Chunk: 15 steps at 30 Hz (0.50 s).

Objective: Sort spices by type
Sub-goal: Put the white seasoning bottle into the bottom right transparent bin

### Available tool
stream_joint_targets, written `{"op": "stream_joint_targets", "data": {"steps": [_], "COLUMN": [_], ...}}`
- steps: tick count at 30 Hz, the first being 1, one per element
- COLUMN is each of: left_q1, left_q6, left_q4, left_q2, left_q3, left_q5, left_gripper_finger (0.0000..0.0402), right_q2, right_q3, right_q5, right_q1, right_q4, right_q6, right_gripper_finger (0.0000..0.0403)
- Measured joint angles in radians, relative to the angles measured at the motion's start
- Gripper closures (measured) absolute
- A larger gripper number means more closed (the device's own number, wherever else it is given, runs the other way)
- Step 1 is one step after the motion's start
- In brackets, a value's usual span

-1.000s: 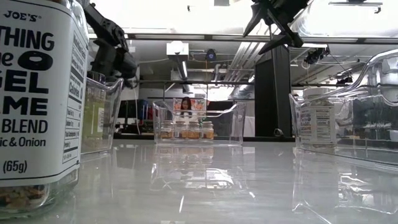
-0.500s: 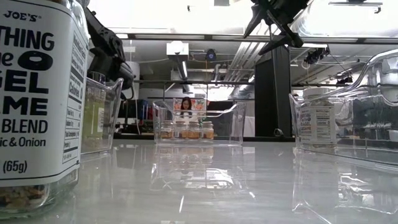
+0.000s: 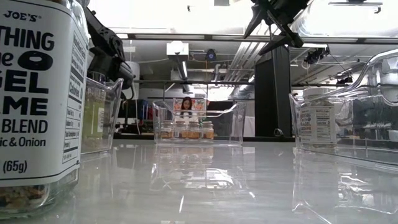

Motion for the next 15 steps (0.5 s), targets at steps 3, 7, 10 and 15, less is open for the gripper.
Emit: {"op": "stream_joint_targets", "data": {"steps": [3,7,10,15], "left_q1": [0.000,-0.013,-0.029,-0.036], "left_q6": [-0.001,0.000,0.024,0.044], "left_q4": [0.009,0.017,0.031,-0.017], "left_q2": [0.000,-0.001,0.001,0.001], "left_q3": [0.000,0.006,0.054,0.249], "left_q5": [0.044,0.087,0.123,0.176], "left_gripper_finger": [0.0244,0.0244,0.0244,0.0244], "right_q2": [0.000,0.000,0.000,0.000], "right_q3": [0.000,0.000,0.000,0.000], "right_q5": [0.000,0.000,0.000,0.000], "right_q1": [0.000,0.000,0.000,0.000], "right_q4": [-0.002,-0.002,-0.002,0.000], "right_q6": [0.000,0.000,0.000,-0.006], "right_gripper_finger": [0.0114,0.0114,0.0114,0.0114]}}
